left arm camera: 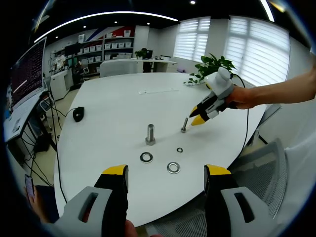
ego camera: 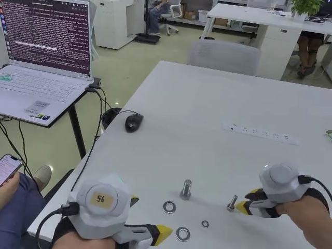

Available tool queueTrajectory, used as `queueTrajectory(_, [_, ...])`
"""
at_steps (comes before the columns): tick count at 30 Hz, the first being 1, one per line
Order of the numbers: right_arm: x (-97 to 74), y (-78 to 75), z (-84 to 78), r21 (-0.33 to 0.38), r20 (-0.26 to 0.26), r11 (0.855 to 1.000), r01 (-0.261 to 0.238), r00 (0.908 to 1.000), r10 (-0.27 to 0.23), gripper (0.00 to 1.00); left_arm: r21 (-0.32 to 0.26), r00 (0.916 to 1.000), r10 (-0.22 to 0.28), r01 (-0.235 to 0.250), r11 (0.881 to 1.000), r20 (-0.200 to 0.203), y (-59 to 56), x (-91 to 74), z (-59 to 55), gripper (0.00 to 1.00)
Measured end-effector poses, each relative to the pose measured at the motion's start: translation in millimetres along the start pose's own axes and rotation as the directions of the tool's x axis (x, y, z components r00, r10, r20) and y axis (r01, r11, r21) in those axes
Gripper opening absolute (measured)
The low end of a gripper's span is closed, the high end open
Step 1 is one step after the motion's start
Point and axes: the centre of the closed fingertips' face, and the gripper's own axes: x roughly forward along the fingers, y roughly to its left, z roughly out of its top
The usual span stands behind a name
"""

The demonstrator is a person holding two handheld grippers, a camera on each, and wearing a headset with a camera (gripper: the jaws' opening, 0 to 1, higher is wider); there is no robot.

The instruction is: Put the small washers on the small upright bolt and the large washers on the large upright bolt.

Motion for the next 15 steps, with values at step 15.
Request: queueTrajectory(15, [-4.7, 41.9, -55.5, 0.262, 0.071, 0.964, -0.037, 0.9973, 0.019, 0.3, -0.002, 1.0, -0.004, 0.004, 1.0, 0.0, -1.9, -0.9, -3.4, 0.61])
